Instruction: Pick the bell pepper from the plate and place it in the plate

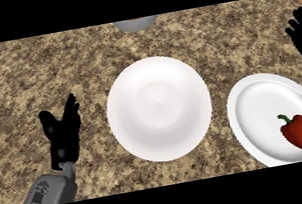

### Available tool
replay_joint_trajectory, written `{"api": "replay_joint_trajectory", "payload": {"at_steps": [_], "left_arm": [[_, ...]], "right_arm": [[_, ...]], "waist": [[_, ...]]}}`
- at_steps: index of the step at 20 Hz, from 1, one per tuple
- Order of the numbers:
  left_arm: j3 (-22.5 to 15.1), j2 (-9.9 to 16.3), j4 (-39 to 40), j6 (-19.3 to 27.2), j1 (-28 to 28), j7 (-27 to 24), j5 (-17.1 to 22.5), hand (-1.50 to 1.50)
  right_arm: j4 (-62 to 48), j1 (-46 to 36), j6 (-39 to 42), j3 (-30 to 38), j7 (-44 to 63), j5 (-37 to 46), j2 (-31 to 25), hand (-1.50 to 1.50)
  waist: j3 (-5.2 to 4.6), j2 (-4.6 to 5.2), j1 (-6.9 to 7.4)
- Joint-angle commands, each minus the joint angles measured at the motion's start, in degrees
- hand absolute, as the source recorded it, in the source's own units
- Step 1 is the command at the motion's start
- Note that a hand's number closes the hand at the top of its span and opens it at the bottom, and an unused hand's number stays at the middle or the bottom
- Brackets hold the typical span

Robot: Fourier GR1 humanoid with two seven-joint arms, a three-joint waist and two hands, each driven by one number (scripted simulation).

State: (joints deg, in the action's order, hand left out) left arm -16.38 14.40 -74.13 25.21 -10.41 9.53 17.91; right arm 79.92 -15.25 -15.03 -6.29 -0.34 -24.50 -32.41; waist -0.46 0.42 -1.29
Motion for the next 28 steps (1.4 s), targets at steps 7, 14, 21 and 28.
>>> {"api": "replay_joint_trajectory", "payload": {"at_steps": [7,14,21,28], "left_arm": [[-1.83,1.20,-2.56,-5.47,2.79,-0.48,0.89,0.00],[-2.51,1.81,-6.70,-8.43,8.03,0.40,2.01,0.00],[-1.89,2.23,-8.49,-9.83,9.79,0.29,1.13,0.00],[1.31,2.62,-3.36,-13.02,7.32,-2.00,3.26,0.00]], "right_arm": [[1.43,-2.81,21.21,4.12,-9.36,11.58,-26.70,1.50],[-20.34,5.60,31.79,18.60,-36.55,-1.64,-15.21,-1.50],[-22.68,6.34,39.15,17.15,-40.13,6.26,-22.65,-1.50],[-14.49,9.99,39.03,7.79,-39.25,21.10,-31.18,-1.50]], "waist": [[-0.75,-0.15,0.86],[0.62,-0.29,1.46],[0.48,-0.45,1.57],[0.35,-0.26,0.86]]}}
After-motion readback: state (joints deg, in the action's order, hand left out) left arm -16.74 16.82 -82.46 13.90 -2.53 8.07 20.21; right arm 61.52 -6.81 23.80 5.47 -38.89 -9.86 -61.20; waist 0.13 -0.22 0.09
